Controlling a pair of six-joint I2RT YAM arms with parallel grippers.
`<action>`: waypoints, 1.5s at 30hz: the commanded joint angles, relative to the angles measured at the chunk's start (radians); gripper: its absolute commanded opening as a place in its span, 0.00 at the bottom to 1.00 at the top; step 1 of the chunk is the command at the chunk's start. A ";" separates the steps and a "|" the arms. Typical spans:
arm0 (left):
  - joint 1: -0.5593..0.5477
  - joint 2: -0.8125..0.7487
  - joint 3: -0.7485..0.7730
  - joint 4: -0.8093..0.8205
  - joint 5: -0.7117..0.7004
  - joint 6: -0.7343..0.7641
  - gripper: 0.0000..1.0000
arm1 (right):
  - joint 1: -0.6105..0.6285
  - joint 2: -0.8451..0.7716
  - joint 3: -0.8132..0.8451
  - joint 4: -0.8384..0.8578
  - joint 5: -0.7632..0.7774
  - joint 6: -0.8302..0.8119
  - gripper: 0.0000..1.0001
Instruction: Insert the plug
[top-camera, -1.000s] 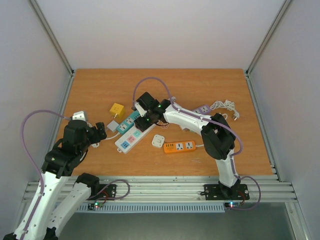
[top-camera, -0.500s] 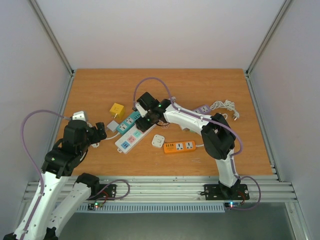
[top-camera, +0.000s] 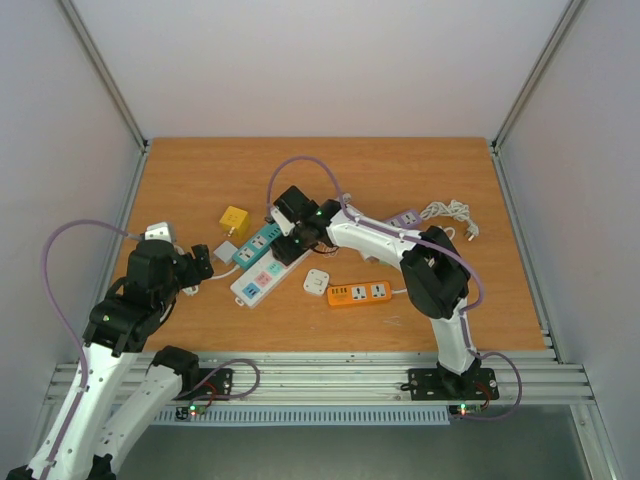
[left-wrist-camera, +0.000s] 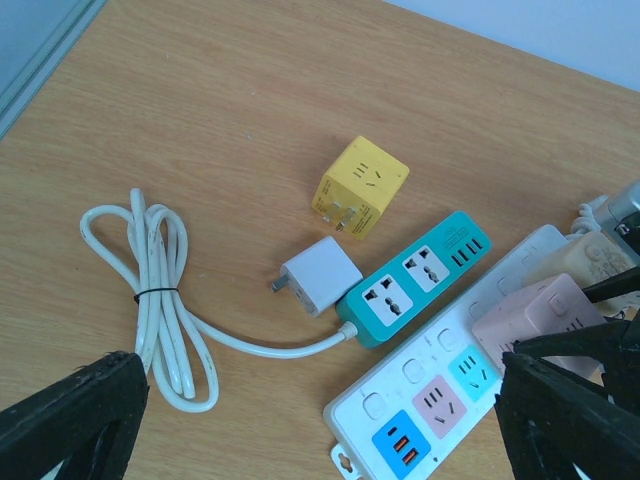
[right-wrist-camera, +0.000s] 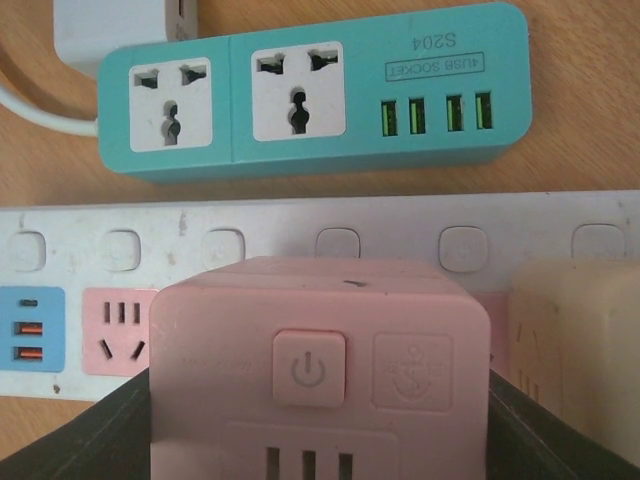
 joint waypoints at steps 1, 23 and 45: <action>0.002 -0.005 -0.014 0.007 -0.015 0.012 0.96 | 0.003 0.034 -0.048 -0.003 0.063 -0.013 0.41; 0.002 0.001 -0.012 0.006 -0.016 0.012 0.96 | 0.033 0.168 -0.121 -0.092 0.283 0.047 0.41; 0.002 0.012 -0.002 0.008 0.049 -0.022 0.96 | -0.013 0.026 0.085 -0.153 0.144 0.078 0.82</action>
